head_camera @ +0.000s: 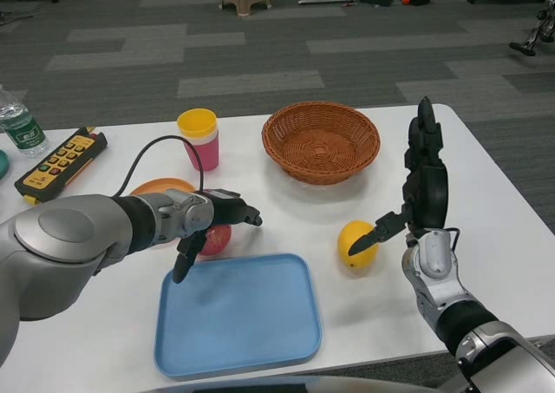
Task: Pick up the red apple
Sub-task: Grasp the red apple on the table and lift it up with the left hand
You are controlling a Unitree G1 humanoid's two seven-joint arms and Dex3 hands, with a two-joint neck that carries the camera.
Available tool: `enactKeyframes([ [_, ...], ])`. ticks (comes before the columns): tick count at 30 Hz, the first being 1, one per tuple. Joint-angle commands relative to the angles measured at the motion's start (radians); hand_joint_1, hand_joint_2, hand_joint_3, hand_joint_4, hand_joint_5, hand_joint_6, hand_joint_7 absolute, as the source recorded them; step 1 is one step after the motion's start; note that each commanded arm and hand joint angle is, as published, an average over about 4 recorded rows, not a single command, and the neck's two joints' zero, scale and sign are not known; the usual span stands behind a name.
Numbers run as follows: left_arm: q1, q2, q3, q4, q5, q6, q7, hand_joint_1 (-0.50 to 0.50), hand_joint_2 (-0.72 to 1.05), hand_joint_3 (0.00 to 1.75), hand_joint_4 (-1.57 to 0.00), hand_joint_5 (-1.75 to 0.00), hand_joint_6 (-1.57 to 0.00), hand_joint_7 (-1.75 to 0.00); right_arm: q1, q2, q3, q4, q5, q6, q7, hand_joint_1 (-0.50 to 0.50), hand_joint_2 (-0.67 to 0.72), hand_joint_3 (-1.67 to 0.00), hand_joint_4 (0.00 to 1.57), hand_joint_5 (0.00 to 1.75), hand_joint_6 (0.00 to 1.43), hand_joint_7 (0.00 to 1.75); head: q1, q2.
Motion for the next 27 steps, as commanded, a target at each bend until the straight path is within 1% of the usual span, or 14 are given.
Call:
enactKeyframes([
  [1, -0.008, 0.019, 0.003, 0.004, 0.008, 0.007, -0.018, -0.50, -0.64, 0.09, 0.00, 0.00, -0.21, -0.21, 0.011, -0.002, -0.008, -0.007, 0.006, -0.002, -0.001, 0.04, 0.66, 0.00, 0.00, 0.00, 0.00, 0.00, 0.001, 0.002],
  [4, -0.012, 0.019, 0.003, 0.004, 0.014, 0.009, -0.023, -0.50, -0.64, 0.09, 0.00, 0.00, -0.21, -0.21, 0.011, -0.003, -0.009, -0.008, 0.006, -0.003, -0.001, 0.04, 0.69, 0.00, 0.00, 0.00, 0.00, 0.00, 0.002, 0.004],
  [8, -0.019, 0.021, 0.003, 0.004, 0.040, 0.018, -0.031, -0.50, -0.55, 0.09, 0.00, 0.00, -0.18, -0.19, 0.014, -0.005, -0.010, -0.011, 0.007, -0.002, -0.002, 0.04, 0.68, 0.00, 0.00, 0.00, 0.00, 0.00, 0.004, 0.008],
  [10, -0.027, 0.029, 0.008, -0.001, 0.084, 0.031, -0.038, -0.50, -0.55, 0.09, 0.00, 0.00, -0.14, -0.19, 0.016, -0.006, -0.011, -0.012, 0.007, -0.002, -0.002, 0.04, 0.71, 0.00, 0.00, 0.00, 0.00, 0.00, 0.004, 0.008],
  [12, -0.036, 0.039, 0.015, -0.005, 0.117, 0.045, -0.043, -0.50, -0.55, 0.09, 0.00, 0.00, -0.13, -0.21, 0.017, -0.008, -0.012, -0.013, 0.007, -0.002, -0.001, 0.04, 0.69, 0.00, 0.00, 0.00, 0.00, 0.00, 0.006, 0.009],
  [14, -0.041, 0.047, 0.018, -0.006, 0.126, 0.048, -0.046, -0.50, -0.55, 0.09, 0.00, 0.00, -0.12, -0.21, 0.017, -0.008, -0.012, -0.014, 0.007, -0.002, -0.001, 0.04, 0.68, 0.00, 0.00, 0.00, 0.00, 0.00, 0.009, 0.010],
  [17, -0.047, 0.055, 0.019, -0.006, 0.136, 0.049, -0.050, -0.50, -0.55, 0.09, 0.00, 0.00, -0.10, -0.21, 0.017, -0.009, -0.012, -0.014, 0.007, -0.002, -0.002, 0.04, 0.72, 0.00, 0.00, 0.00, 0.00, 0.00, 0.013, 0.012],
  [20, -0.053, 0.068, 0.019, -0.006, 0.150, 0.054, -0.051, -0.50, -0.55, 0.09, 0.00, 0.00, -0.10, -0.21, 0.017, -0.010, -0.013, -0.014, 0.007, -0.002, -0.002, 0.04, 0.72, 0.00, 0.00, 0.00, 0.00, 0.00, 0.017, 0.012],
  [21, -0.054, 0.071, 0.019, -0.006, 0.152, 0.056, -0.051, -0.50, -0.53, 0.09, 0.00, 0.00, -0.10, -0.21, 0.017, -0.010, -0.013, -0.014, 0.007, -0.002, -0.001, 0.04, 0.71, 0.00, 0.00, 0.00, 0.00, 0.00, 0.018, 0.012],
  [25, -0.042, 0.069, 0.019, -0.002, 0.154, 0.055, -0.047, -0.50, -0.46, 0.09, 0.00, 0.00, -0.10, -0.21, 0.017, -0.009, -0.010, -0.011, 0.008, -0.002, -0.001, 0.04, 0.72, 0.00, 0.00, 0.00, 0.00, 0.00, 0.021, 0.008],
  [27, -0.033, 0.065, 0.023, 0.000, 0.153, 0.055, -0.043, -0.50, -0.39, 0.09, 0.00, 0.00, -0.11, -0.19, 0.016, -0.008, -0.008, -0.010, 0.008, -0.002, -0.001, 0.04, 0.72, 0.00, 0.00, 0.00, 0.00, 0.00, 0.024, 0.007],
])
